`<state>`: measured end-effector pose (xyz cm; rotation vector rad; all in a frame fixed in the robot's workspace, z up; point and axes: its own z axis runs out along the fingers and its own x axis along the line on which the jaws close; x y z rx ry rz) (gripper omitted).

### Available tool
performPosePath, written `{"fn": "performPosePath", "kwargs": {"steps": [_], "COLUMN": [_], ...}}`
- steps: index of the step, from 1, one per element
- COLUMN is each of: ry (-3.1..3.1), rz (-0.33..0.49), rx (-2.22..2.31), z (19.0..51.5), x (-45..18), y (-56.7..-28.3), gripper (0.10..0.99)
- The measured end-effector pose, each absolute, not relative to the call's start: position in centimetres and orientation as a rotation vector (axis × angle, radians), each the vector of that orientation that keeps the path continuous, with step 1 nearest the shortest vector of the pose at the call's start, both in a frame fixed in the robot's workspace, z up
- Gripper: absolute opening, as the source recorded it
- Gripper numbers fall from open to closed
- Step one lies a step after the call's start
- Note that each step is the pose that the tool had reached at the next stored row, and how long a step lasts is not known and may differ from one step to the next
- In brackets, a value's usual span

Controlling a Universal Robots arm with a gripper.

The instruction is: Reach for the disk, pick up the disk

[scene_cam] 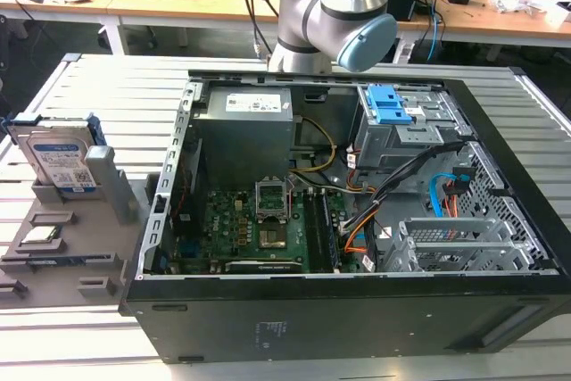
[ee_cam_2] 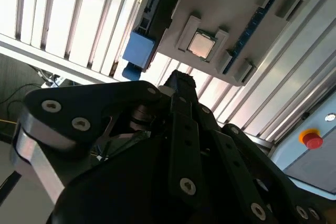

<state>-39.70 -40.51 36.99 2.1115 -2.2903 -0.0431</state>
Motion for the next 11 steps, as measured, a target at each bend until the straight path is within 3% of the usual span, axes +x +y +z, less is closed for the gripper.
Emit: {"fn": "performPosePath", "kwargs": {"steps": [6, 7, 8, 9, 10, 11], "ry": [-2.288, -2.288, -2.288, -2.287, -2.287, -2.287], "rz": [-0.043, -0.043, -0.043, -0.043, -0.043, -0.043], "rx": [2.114, 2.114, 2.114, 2.115, 2.115, 2.115], "z": [36.99, 36.99, 36.99, 36.99, 36.99, 36.99], "x": [-39.70, -39.69, -39.70, -39.70, -39.69, -39.70], "y": [-40.51, -40.51, -40.51, -40.51, -40.51, -40.51], "gripper": [0.114, 0.173, 0.173, 0.298, 0.357, 0.357]}}
